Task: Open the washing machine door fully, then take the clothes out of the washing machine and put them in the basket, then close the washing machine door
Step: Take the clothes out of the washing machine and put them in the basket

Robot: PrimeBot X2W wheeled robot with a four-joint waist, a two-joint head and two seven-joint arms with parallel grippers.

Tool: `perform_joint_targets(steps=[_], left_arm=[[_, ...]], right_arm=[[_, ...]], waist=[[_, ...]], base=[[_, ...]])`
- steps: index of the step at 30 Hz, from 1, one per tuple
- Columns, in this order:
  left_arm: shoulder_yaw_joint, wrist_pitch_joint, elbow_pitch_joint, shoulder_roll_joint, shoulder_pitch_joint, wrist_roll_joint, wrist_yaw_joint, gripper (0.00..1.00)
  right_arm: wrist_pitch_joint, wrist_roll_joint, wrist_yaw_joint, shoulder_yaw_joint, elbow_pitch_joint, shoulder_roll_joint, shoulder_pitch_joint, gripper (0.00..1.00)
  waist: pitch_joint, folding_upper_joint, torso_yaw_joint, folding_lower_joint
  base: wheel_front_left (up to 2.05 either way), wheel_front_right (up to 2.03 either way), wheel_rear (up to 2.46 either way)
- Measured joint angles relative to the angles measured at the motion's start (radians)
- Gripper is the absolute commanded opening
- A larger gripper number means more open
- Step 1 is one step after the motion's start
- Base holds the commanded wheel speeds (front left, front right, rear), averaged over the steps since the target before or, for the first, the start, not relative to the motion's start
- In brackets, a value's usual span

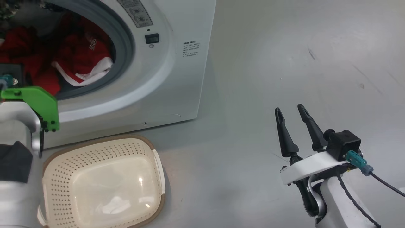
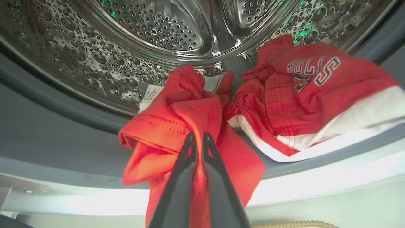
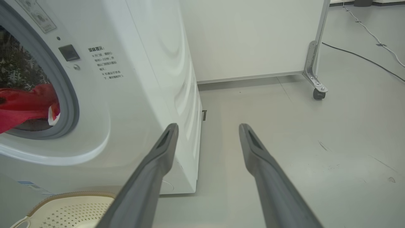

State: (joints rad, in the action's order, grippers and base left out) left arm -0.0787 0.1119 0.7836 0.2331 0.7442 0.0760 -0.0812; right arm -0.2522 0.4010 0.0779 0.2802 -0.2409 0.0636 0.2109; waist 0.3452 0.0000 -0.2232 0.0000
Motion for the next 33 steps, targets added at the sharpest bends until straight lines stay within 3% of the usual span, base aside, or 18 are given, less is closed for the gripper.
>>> perform_joint_targets(steps=[16,33], left_arm=[[-0.001,-0.187,0.005,-0.057,-0.182,0.057,0.078,0.0],[-0.017,-0.325,-0.058,-0.079,-0.324,0.064,0.105,0.0]], right_arm=[[0.0,-0.012,0.003,-0.041,-0.008,0.01,-0.11,1.0],[0.0,-0.025,0.01,-0.046,-0.006,0.011,-0.159,1.0]], waist=[[-0.177,0.0,0.083,0.0],[-0.281,0.0,0.13,0.0]], base=[[0.0,0.0,0.0],[0.0,0.0,0.0]])
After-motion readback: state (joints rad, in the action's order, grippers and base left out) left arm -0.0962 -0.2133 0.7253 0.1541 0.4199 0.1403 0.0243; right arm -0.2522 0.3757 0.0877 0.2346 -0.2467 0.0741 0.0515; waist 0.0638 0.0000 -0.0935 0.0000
